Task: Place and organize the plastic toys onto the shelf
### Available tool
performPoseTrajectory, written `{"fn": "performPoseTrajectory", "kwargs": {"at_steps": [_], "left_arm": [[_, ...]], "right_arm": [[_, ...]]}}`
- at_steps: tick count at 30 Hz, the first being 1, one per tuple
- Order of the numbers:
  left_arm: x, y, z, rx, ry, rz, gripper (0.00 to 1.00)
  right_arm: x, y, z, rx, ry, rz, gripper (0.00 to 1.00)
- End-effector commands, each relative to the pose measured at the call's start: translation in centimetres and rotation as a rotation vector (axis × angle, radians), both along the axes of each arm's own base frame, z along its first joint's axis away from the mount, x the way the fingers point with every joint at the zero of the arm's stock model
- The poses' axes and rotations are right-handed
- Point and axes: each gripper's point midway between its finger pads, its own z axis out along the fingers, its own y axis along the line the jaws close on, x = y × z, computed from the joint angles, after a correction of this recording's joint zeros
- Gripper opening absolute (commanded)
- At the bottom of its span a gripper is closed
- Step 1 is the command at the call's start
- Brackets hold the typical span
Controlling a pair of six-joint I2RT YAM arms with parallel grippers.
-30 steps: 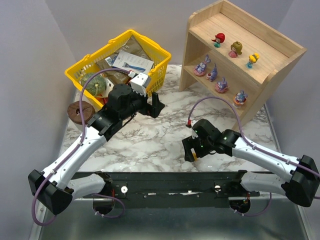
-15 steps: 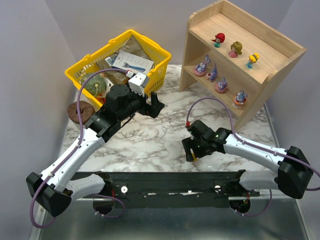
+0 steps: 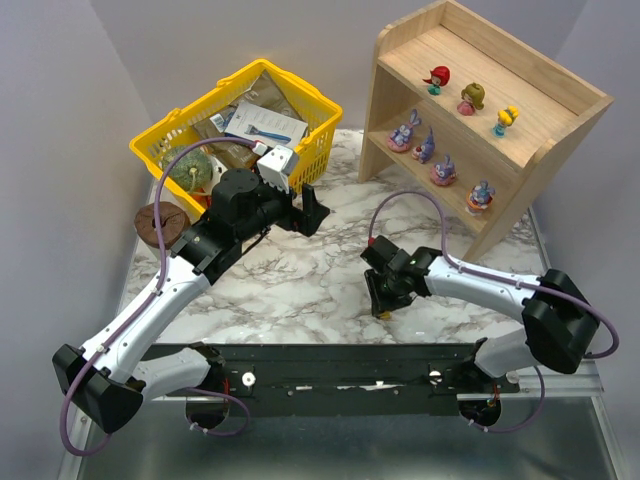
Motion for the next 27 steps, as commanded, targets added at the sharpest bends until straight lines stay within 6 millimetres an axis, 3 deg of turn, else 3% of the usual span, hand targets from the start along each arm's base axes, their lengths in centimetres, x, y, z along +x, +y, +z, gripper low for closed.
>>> {"fn": "performPoseTrajectory", "kwargs": {"at_steps": [1,3,4,5,7,9,10,11,12,20,23,24,26,27], "left_arm": [[0.1,0.4,0.1,0.015,-0.017,0.003,0.99],[0.2,0.5,0.1,0.014,-0.016,0.008,0.99],[0.3,0.6,0.2,0.013,-0.017,0.013,0.99],[0.3,0.6,0.4,0.008,-0.015,0.017,0.99],[0.5,0.7,0.5,0.003,-0.013,0.026,0.99],[0.6,0.7,0.5,-0.001,-0.005,0.033,0.99],[0.6,0.7,0.6,-0.002,-0.004,0.037,0.99],[0.7,0.8,0.6,-0.002,-0.002,0.038,0.99],[0.7,0.8,0.6,0.000,0.001,0.043,0.99],[0.8,1.7,0.7,0.003,-0.003,0.081,0.99],[0.9,2.1,1.2,-0.005,-0.016,0.100,0.99],[0.8,2.3,1.5,-0.009,-0.024,0.107,0.99],[1.1,2.9,2.1,-0.009,-0.045,0.142,0.99],[1.1,3.2,2.5,-0.012,-0.058,0.156,0.99]], "right_arm": [[3.4,4.5,3.3,0.143,-0.099,-0.037,0.34],[4.8,6.3,3.8,0.162,-0.105,-0.055,0.30],[6.4,8.2,5.9,0.212,-0.139,-0.066,0.29],[6.9,8.7,4.8,0.179,-0.112,-0.086,0.28],[8.8,10.5,5.7,0.199,-0.132,-0.147,0.27],[9.7,10.8,3.4,0.132,-0.100,-0.201,0.21],[10.3,10.6,2.7,0.094,-0.109,-0.224,0.18],[11.0,11.1,3.4,0.081,-0.112,-0.231,0.18],[11.1,11.2,1.9,0.039,-0.091,-0.234,0.17],[12.5,11.8,1.1,-0.011,-0.101,-0.228,0.22],[12.4,12.0,0.8,-0.007,-0.093,-0.212,0.34],[12.4,12.0,0.9,-0.002,-0.094,-0.206,0.48],[12.6,12.4,1.6,0.033,-0.111,-0.199,0.60],[12.6,12.5,2.0,0.048,-0.121,-0.182,0.74]]}}
